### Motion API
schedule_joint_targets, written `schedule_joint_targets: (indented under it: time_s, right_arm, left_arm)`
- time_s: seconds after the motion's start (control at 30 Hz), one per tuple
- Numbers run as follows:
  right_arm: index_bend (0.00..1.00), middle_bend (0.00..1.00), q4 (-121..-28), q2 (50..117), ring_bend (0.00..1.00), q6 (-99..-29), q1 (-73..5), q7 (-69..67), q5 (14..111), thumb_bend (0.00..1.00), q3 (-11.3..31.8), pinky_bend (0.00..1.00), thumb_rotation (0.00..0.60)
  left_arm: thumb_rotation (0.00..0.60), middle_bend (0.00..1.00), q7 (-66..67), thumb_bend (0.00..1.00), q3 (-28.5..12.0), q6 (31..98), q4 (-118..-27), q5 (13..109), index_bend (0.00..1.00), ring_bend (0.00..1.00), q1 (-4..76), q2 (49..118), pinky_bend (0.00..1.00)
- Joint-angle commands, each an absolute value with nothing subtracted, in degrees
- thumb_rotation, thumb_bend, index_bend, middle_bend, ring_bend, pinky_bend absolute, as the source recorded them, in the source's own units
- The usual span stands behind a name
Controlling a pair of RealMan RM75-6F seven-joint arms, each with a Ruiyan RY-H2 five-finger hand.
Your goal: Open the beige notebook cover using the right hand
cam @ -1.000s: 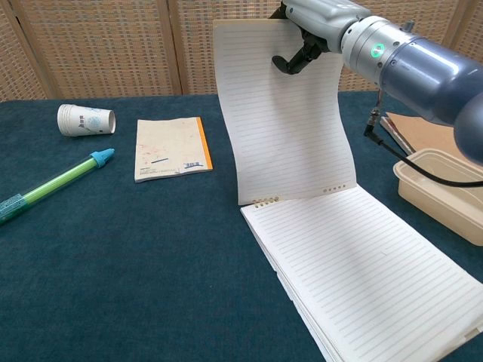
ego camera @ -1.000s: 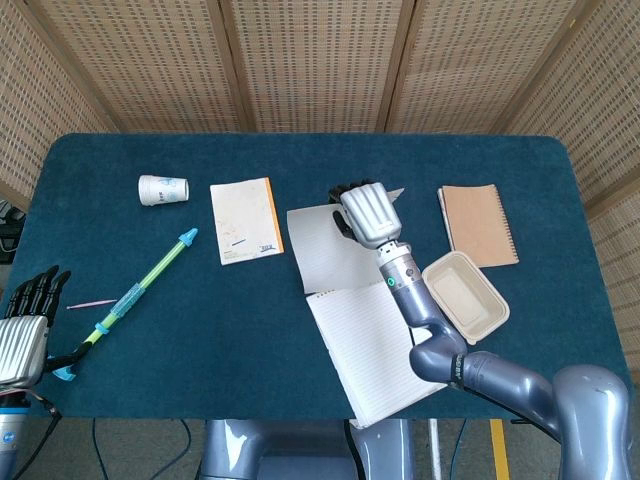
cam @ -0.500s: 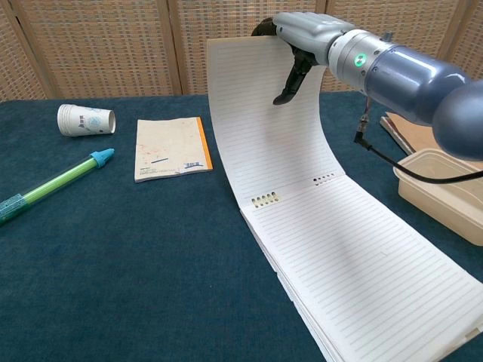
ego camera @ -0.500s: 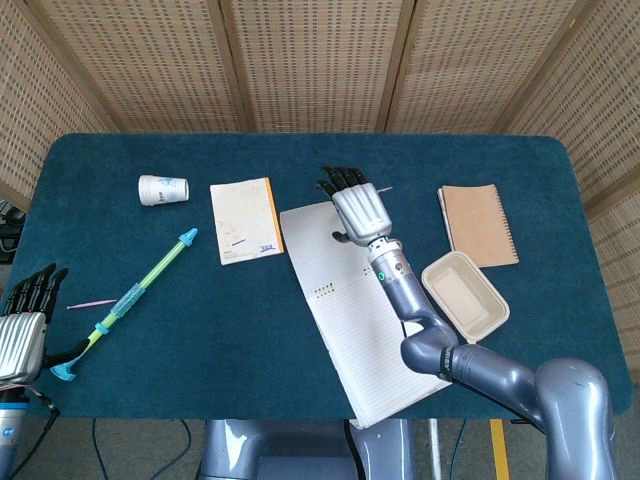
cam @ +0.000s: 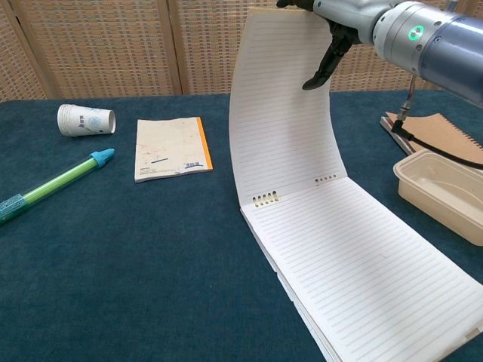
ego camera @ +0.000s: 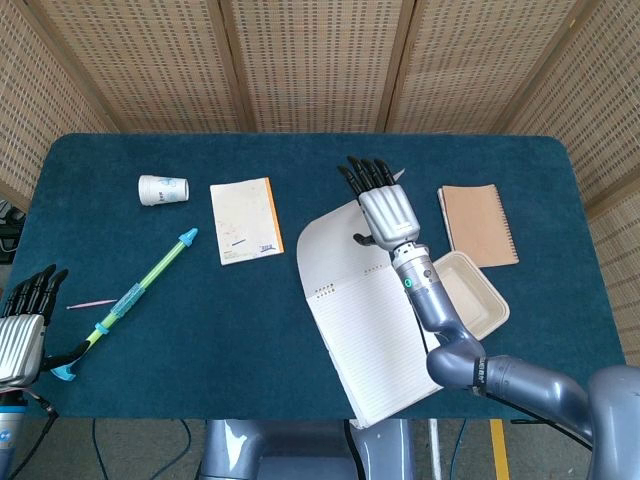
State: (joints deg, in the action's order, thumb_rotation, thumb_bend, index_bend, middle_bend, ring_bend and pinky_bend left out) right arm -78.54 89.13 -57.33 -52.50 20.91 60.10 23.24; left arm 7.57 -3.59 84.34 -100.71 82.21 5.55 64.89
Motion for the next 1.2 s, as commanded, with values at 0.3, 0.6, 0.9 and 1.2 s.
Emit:
schedule_joint_targets:
  time_s: [0.3, 0.6, 0.9, 1.2]
  right_arm:
    - [0.0, 0.0, -87.8, 85.1, 0.0, -59.5, -55.2, 30.5, 53.2, 0.0, 25.7, 0.0, 0.6]
    - [0.0, 0.0, -90.1, 83.9, 0.0, -61.6, -55.3, 33.4, 51.3, 0.0, 23.5, 0.0, 0.6]
    - [0.0, 0.0, -95.4, 77.5, 0.0, -71.6, -42.2, 25.0, 62.8, 0.0, 12.9, 0.0, 0.6]
    - [0.0, 0.0, -96.9, 74.7, 0.0, -83.4, -28.5, 13.3, 75.5, 0.0, 3.1, 0.0, 0.6]
  left_arm:
    - [0.6, 0.0, 6.0, 0.19, -3.7, 86.1, -101.7, 83.2, 0.0, 0.0, 4.9, 63.8, 0.04]
    - [0.6, 0.0, 5.2, 0.19, -3.8, 85.7, -101.1, 82.4, 0.0, 0.0, 4.8, 63.5, 0.04]
    - [0.6, 0.0, 7.4, 0.19, -3.4, 85.0, -100.5, 82.2, 0.0, 0.0, 4.9, 64.6, 0.04]
    - [0.6, 0.0, 9.2, 0.19, -2.8, 86.0, -100.8, 83.8, 0.0, 0.0, 4.7, 65.4, 0.04]
